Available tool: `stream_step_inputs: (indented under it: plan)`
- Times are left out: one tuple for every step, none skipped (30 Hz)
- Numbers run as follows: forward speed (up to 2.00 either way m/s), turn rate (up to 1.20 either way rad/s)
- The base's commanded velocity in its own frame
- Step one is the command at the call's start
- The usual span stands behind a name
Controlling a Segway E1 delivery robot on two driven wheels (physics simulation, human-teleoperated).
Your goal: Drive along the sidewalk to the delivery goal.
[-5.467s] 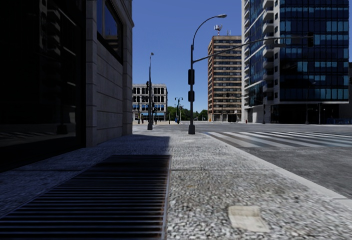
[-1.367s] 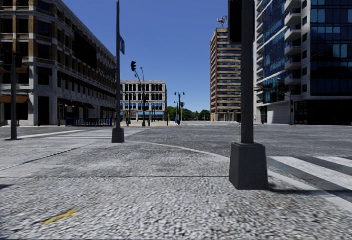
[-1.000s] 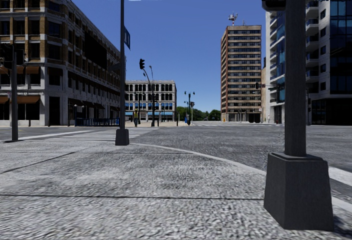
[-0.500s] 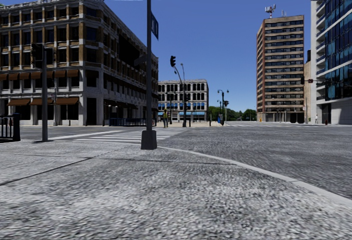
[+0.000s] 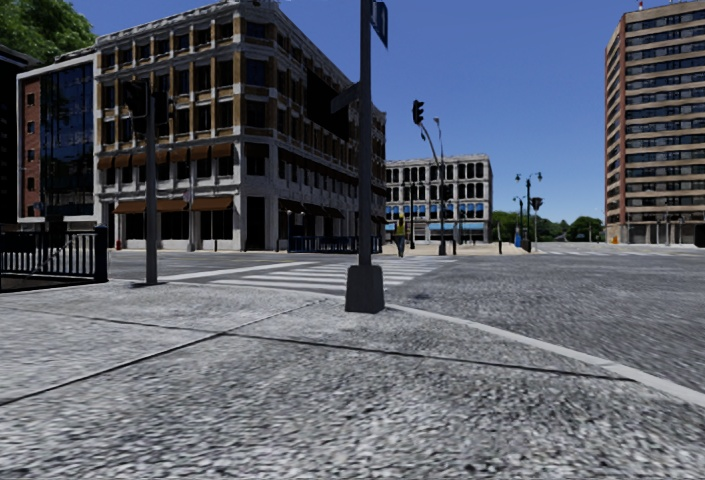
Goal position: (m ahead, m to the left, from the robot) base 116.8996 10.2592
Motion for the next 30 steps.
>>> stream_step_inputs:
  plan:
    - [2.0,0.47]
    - [2.0,0.47]
    - [2.0,0.47]
    - [2.0,0.47]
    - [2.0,0.47]
    - [2.0,0.47]
    - [2.0,0.47]
    - [2.0,0.47]
    - [2.0,0.47]
    - [2.0,0.47]
    - [2.0,0.47]
    - [2.0,0.47]
    - [2.0,0.47]
    - [2.0,0.47]
    - [2.0,0.47]
    - [2.0,0.47]
    - [2.0,0.47]
    - [2.0,0.47]
    - [2.0,0.47]
    - [2.0,0.47]
    - [2.0,0.47]
    - [2.0,0.47]
    - [2.0,0.47]
    - [2.0,0.47]
    - [2.0,0.47]
    - [2.0,0.47]
    - [2.0,0.47]
    - [2.0,0.47]
    - [2.0,0.47]
    - [2.0,0.47]
